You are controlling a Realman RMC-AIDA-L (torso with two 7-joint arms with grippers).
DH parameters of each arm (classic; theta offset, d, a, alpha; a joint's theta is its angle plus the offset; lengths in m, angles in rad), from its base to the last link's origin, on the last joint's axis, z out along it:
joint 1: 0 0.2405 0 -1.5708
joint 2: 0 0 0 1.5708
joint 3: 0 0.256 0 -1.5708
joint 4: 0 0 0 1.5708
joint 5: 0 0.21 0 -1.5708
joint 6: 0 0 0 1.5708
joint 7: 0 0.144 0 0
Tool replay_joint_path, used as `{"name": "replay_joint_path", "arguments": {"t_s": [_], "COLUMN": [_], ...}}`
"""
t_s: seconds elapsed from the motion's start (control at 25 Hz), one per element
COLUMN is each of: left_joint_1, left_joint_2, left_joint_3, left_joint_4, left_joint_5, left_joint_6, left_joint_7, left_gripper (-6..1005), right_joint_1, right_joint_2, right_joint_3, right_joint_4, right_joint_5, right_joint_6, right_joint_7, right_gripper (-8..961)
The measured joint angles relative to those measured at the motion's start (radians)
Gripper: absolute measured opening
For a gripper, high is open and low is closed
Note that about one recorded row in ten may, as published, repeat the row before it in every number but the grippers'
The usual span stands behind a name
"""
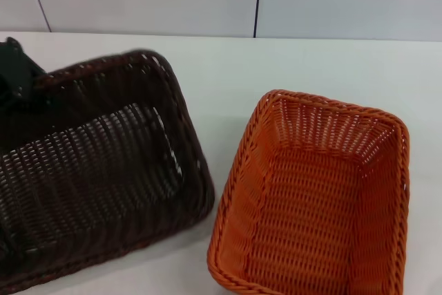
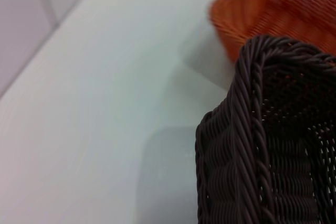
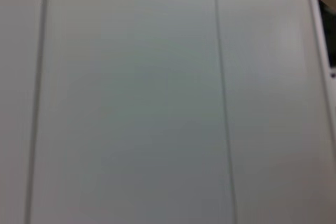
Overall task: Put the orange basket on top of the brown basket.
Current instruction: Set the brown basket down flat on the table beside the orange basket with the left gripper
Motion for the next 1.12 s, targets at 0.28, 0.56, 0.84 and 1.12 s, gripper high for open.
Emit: {"name": "replay_joint_path", "arguments": {"t_s": [0.28, 0.56, 0.84, 1.12], "left_joint_1": [-0.098, -0.162, -0.147, -0.117], "left_joint_2": [-0.038, -0.107, -0.202, -0.237], "left_joint_3": [0.159, 0.211, 0.2, 0.174], "left_joint_4": [-0.001, 0.01, -0.007, -0.047], "left_joint_5": [0.032, 0.094, 0.138, 0.14], "left_joint_6": [-0.041, -0.055, 0.106, 0.155], "left_joint_7": [0.158, 0.243, 0.212, 0.165], "left_gripper": [157, 158, 158, 171], "right_joint_1": [-0.041, -0.055, -0.063, -0.064], "right_joint_2": [0.003, 0.003, 0.002, -0.002], "right_joint_3": [-0.032, -0.087, -0.101, -0.096], "right_joint_4": [0.004, 0.005, 0.005, 0.004], "right_joint_5": [0.043, 0.047, 0.048, 0.047], "right_joint_6": [-0.051, -0.133, -0.143, -0.143], "right_joint_7": [0.001, -0.005, -0.006, -0.006], "right_gripper": [604, 604, 603, 603]}}
